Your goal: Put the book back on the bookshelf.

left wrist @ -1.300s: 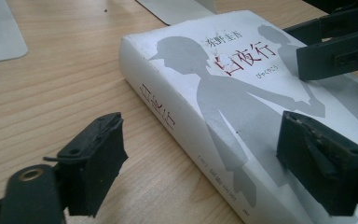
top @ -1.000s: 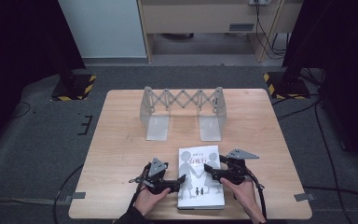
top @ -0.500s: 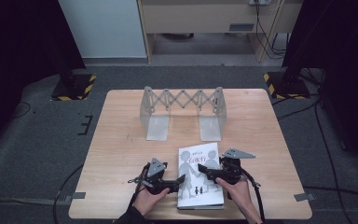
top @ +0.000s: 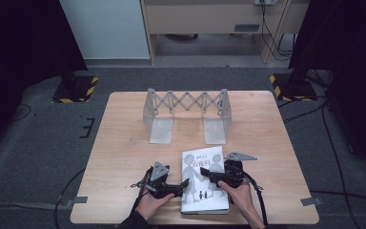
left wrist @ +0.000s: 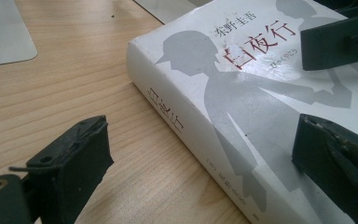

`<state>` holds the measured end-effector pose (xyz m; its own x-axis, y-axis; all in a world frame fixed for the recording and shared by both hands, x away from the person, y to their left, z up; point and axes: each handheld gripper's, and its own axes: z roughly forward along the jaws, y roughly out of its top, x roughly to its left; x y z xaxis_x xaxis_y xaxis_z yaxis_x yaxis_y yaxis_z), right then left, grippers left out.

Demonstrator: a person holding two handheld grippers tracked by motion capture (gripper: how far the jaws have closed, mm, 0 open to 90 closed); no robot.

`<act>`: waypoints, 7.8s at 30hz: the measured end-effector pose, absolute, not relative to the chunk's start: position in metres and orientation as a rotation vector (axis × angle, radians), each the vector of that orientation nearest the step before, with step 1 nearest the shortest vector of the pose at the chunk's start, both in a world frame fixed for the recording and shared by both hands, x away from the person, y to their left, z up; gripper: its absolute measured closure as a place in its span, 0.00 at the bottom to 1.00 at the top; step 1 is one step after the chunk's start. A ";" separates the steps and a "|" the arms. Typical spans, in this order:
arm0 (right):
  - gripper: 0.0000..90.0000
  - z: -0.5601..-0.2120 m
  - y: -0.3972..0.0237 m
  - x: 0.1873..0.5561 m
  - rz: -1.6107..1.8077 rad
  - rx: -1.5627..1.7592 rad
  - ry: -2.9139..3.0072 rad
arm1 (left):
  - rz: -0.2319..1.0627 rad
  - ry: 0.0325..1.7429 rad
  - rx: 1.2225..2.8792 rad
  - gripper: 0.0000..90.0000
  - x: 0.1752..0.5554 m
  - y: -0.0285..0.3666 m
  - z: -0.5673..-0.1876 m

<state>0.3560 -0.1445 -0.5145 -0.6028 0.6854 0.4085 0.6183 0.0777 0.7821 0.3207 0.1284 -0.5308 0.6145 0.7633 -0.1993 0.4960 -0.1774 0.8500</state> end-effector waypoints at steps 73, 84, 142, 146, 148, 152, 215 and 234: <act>0.89 -0.484 -0.166 0.346 1.987 1.307 2.190 | -0.098 0.927 1.668 0.01 0.322 0.122 -0.541; 0.75 -0.494 -0.165 0.353 1.835 1.312 2.253 | -0.131 0.986 1.692 0.02 0.325 0.120 -0.544; 0.22 -0.517 -0.176 0.352 1.398 1.388 2.301 | -0.088 1.076 1.752 0.03 0.324 0.106 -0.543; 0.22 -0.521 -0.175 0.355 1.442 1.409 2.309 | -0.086 1.077 1.753 0.03 0.324 0.106 -0.543; 0.22 -0.523 -0.172 0.355 1.469 1.423 2.318 | -0.085 1.078 1.752 0.03 0.324 0.106 -0.543; 0.22 -0.525 -0.167 0.355 1.494 1.442 2.327 | -0.089 1.092 1.729 0.05 0.323 0.107 -0.544; 0.56 -0.492 -0.175 0.346 1.896 1.254 1.978 | -0.031 0.916 1.498 0.43 0.325 0.103 -0.512; 0.42 -0.492 -0.224 0.355 1.541 1.379 1.918 | -0.052 0.906 1.509 0.56 0.329 0.124 -0.484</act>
<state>0.3548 -0.2241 -0.4924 -0.4834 0.8202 0.3058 0.4754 -0.0474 0.8785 0.3294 0.1239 -0.4842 0.6844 0.4954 -0.5350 0.5531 0.1254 0.8237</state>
